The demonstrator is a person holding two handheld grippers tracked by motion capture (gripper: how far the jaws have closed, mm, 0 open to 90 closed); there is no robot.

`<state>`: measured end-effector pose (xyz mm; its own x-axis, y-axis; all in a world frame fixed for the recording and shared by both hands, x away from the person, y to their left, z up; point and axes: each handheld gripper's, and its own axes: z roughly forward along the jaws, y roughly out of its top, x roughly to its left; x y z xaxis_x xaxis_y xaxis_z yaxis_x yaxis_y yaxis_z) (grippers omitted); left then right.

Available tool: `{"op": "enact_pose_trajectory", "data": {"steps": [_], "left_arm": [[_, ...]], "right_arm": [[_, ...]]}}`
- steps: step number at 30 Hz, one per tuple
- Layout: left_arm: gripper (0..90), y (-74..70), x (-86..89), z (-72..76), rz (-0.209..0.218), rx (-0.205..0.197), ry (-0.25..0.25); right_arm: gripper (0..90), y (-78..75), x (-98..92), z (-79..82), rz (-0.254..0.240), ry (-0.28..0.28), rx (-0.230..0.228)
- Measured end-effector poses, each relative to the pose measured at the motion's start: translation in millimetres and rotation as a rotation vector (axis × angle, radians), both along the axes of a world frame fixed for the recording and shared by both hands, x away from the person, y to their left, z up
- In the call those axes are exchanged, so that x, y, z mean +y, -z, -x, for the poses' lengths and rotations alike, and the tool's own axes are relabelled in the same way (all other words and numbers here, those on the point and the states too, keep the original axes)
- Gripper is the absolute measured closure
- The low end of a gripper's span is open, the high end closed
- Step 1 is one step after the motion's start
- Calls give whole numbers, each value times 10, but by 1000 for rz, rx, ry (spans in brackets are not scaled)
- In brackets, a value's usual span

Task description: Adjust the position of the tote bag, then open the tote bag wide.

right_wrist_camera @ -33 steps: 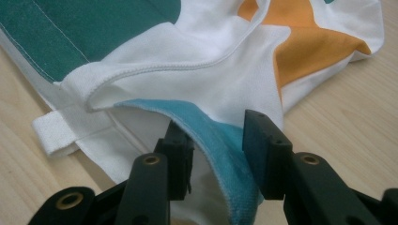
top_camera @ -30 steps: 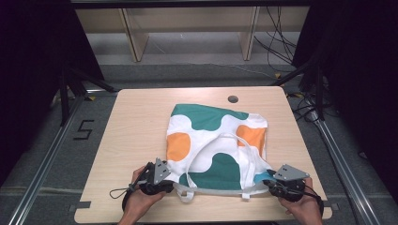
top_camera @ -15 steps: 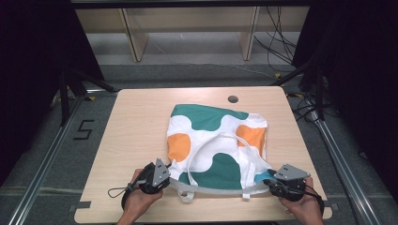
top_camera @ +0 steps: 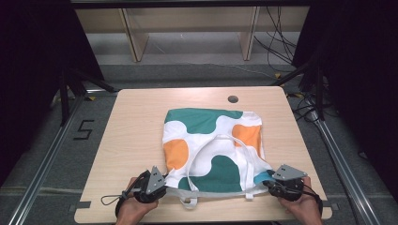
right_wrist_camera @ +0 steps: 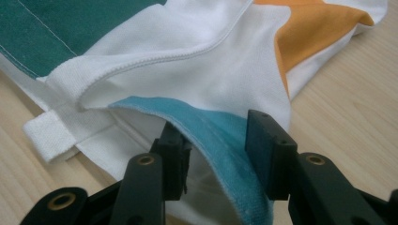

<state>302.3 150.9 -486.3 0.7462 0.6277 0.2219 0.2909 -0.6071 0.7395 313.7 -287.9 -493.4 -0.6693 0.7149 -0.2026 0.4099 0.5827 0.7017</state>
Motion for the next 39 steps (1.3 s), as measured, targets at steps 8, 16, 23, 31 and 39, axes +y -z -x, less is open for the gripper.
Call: {"op": "enact_pose_trajectory", "data": {"steps": [8, 16, 23, 31, 39], "left_arm": [[769, 4, 11, -12, 30, 8, -5], [776, -22, 61, -36, 51, 10, -15], [782, -82, 103, -47, 108, -13, -40], [793, -288, 190, -123, 223, -53, -60], [814, -587, 266, -270, 235, -115, -57]], "right_arm": [[831, -97, -30, 25, -7, -13, -34], [869, -297, -58, 117, -123, 11, -108], [875, -422, -57, 165, -193, 11, -135], [878, -625, -20, 190, -234, 1, -178], [881, -999, 59, 22, -252, -27, -258]]}}
